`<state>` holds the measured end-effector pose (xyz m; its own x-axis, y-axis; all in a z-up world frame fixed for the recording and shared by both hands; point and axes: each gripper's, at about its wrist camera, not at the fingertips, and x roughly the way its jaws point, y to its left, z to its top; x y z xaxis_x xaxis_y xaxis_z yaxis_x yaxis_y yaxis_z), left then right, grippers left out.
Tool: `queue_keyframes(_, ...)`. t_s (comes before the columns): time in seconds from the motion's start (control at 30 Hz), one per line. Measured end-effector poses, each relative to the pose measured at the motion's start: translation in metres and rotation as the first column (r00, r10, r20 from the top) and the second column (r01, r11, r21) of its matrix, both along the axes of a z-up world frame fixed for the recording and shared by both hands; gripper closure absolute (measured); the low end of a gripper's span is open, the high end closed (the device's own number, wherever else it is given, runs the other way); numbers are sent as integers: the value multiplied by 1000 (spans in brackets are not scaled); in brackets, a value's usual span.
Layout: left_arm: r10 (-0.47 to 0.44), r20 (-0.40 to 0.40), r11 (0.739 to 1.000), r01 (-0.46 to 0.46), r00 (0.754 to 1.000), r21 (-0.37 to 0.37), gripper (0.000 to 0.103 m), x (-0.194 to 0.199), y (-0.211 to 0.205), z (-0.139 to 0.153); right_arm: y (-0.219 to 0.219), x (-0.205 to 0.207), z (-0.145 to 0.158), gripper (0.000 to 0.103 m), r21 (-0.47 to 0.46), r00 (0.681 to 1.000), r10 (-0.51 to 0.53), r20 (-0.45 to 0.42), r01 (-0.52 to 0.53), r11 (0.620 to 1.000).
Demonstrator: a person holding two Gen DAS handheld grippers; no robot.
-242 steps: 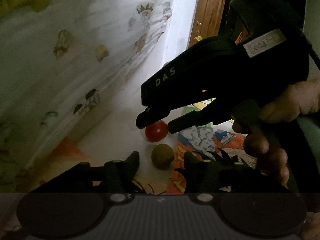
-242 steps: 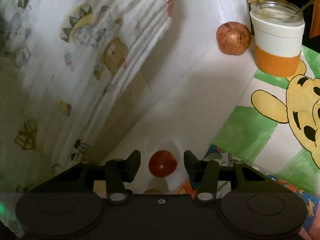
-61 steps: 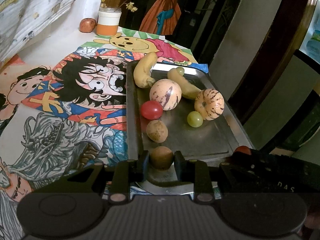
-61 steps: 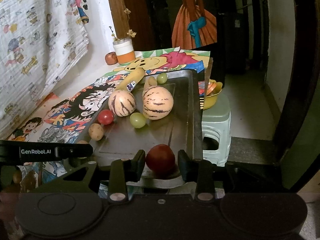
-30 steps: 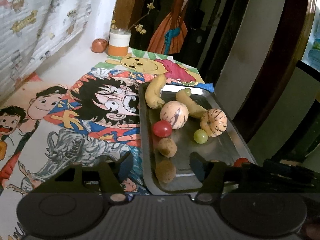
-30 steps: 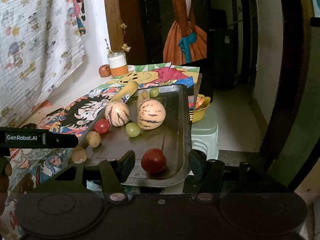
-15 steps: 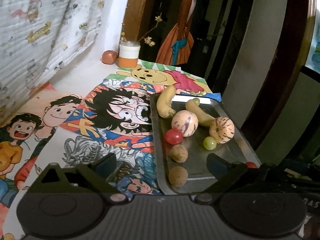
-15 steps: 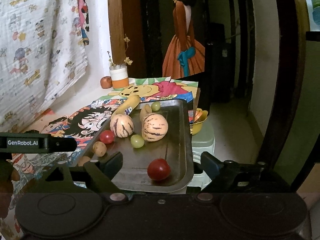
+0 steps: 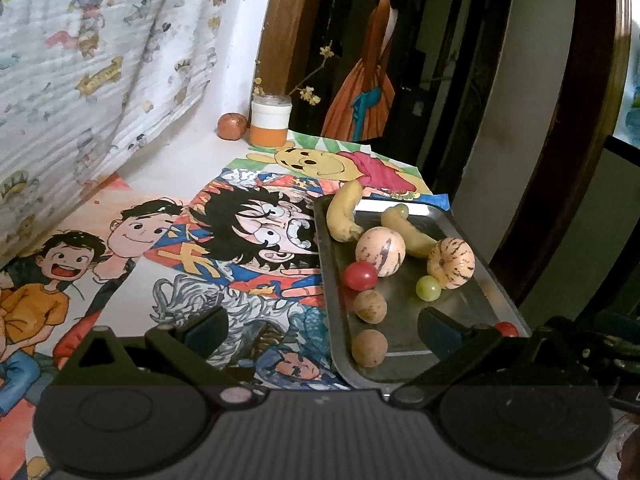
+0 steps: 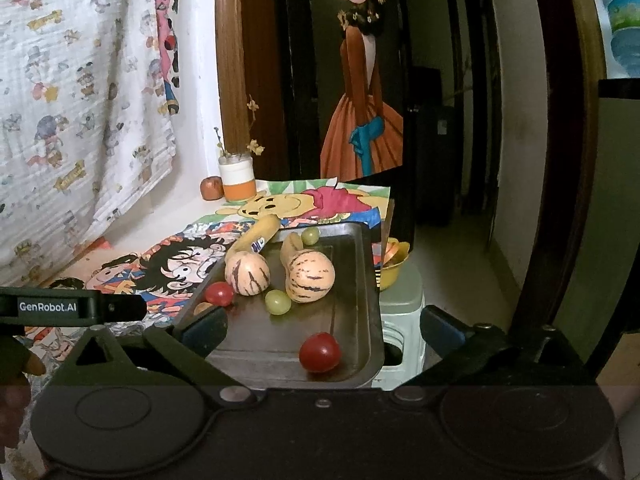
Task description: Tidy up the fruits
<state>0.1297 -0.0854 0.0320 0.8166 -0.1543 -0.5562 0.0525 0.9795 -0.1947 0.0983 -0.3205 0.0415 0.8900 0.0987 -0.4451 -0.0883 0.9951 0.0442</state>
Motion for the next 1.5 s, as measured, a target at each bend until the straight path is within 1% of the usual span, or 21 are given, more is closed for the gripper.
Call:
queue_keyframes(0.33, 12, 39, 1000, -13, 999, 14, 0, -15, 7, 3, 5, -16, 2, 1, -8, 999, -5, 46, 6, 1000)
queue_keyframes(0.47, 6, 60, 1000, -7, 998, 22, 0, -23, 10, -2, 8, -23, 1, 1, -16, 998, -18, 55, 19, 1000)
queue_keyframes(0.63, 4, 67, 1000, -5, 998, 15, 0, -31, 16, -7, 12, -30, -1, 1, -23, 997, -38, 70, 40, 999)
queue_keyframes(0.83, 2, 87, 1000, -3, 996, 11, 0, -38, 20, -9, 15, -35, -4, 1, -28, 996, -36, 82, 39, 999)
queue_keyframes(1.13, -8, 86, 1000, 7, 996, 3, 0, -46, 28, -11, 23, -44, -8, 1, -38, 995, -40, 92, 44, 998)
queue_keyframes(1.5, -11, 96, 999, 7, 995, 44, 0, -56, 34, -13, 35, -50, -9, 1, -54, 994, -17, 108, 23, 998)
